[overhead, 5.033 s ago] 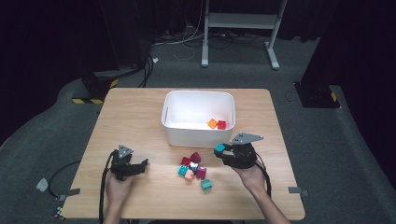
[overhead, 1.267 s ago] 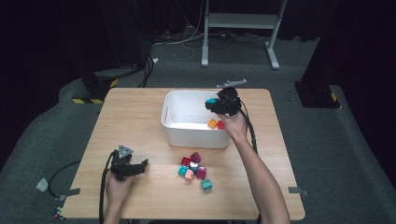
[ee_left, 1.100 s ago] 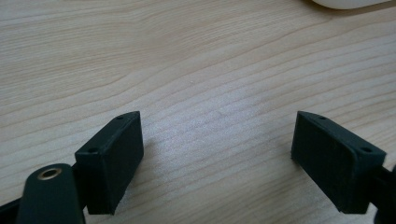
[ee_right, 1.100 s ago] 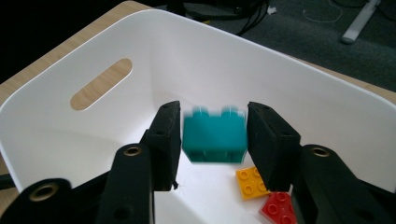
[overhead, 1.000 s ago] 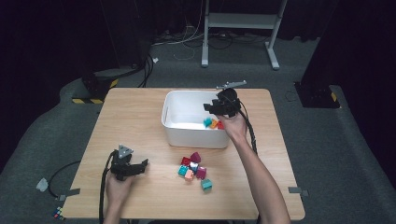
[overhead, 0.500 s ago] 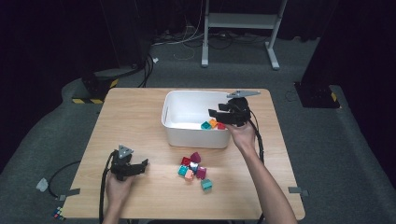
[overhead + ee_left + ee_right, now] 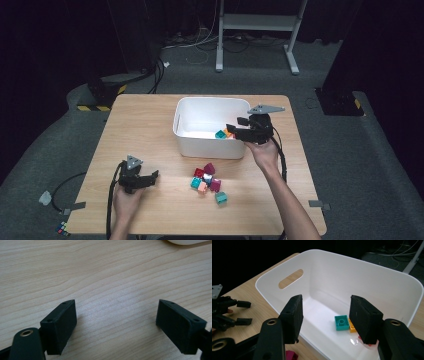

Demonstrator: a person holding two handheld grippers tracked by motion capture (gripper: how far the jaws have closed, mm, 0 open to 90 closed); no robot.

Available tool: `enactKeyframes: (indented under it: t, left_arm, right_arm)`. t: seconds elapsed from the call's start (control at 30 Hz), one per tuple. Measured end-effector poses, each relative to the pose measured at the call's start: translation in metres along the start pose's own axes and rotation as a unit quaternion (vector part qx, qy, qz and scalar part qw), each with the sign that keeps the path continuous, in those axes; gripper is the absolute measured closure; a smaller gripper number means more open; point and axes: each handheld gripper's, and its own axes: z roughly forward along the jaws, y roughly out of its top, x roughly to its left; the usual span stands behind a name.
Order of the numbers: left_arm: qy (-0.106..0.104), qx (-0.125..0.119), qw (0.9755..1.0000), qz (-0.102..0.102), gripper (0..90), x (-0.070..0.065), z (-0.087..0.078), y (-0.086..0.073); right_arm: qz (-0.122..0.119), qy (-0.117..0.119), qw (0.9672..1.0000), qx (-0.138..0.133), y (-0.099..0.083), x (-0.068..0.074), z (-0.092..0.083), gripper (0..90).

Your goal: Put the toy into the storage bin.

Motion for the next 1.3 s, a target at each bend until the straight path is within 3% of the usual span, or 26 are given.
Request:
enactKeyframes:
  t: [0.4, 0.9, 1.3]
  left_arm:
    - [0.0, 0.0, 1.0, 0.0, 17.0, 0.0, 0.0, 0.0]
    - [0.001, 0.0, 1.0, 0.0, 17.0, 0.0, 0.0, 0.0]
    - [0.001, 0.001, 1.0, 0.0, 16.9, 0.0, 0.0, 0.0]
  right_arm:
    - [0.004, 0.008, 0.9998, -0.018, -0.018, 0.004, -0.019, 44.3]
    - [-0.018, 0.005, 0.9997, -0.015, -0.052, 0.019, -0.03, 44.3]
    - [-0.009, 0.004, 0.9998, -0.019, -0.073, 0.024, -0.039, 44.3]
